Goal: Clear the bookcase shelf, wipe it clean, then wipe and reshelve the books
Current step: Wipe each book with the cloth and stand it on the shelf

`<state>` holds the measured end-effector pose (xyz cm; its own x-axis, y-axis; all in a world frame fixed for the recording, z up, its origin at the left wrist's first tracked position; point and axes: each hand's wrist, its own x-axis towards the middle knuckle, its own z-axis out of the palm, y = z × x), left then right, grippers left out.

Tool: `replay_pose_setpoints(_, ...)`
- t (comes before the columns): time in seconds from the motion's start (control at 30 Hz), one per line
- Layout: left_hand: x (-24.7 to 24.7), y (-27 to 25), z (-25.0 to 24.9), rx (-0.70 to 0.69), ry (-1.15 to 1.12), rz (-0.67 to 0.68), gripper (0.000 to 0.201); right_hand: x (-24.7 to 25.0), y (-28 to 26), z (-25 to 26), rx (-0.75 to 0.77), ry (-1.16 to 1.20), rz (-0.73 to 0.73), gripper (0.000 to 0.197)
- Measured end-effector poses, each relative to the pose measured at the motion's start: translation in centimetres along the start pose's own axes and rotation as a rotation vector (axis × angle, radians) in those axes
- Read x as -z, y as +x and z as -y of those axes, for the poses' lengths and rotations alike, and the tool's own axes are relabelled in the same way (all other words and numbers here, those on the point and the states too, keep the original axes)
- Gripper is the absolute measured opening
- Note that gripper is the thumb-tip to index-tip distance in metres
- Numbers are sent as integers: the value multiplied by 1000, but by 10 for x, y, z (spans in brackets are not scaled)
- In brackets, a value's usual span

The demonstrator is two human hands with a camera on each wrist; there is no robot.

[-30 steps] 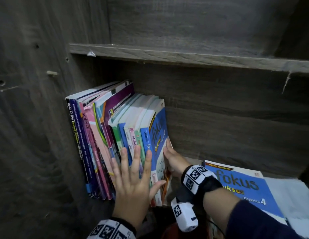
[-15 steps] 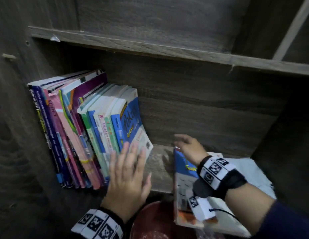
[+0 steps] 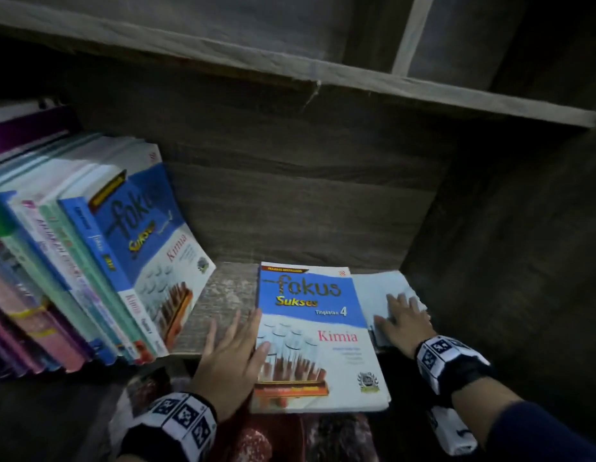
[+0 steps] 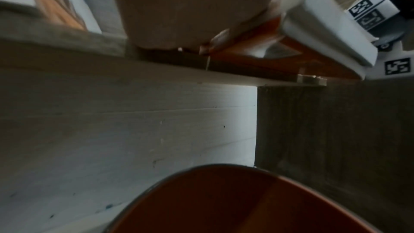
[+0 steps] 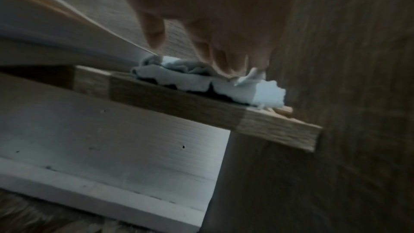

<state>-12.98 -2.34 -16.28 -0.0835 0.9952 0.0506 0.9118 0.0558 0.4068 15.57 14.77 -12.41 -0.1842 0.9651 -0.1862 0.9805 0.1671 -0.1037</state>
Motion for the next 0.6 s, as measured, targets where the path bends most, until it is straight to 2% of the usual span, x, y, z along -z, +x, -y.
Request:
replay_pose_setpoints(0.1, -4, 0, 1, 44, 8, -8, 86, -8, 7, 8, 42, 35, -50, 74)
replay_pose_setpoints(0.17, -6, 0, 4, 41, 19, -3, 79, -12, 11, 10, 63, 117, 3, 67)
replay_pose_setpoints(0.23, -7, 2, 5, 30, 6, 6, 77, -14, 15, 8, 62, 183, -3, 60)
replay_pose_setpoints(0.4, -6, 0, 3, 22, 5, 4, 81, -4, 6, 6, -29, 266, -164, 53)
replay_pose_setpoints(0.53, -7, -1, 3, -7, -2, -46, 85, 29, -1, 8, -101, 579, -400, 45)
replay_pose_setpoints(0.6, -9, -1, 3, -16, 1, -75, 86, 46, -9, 18, -41, 701, -405, 43)
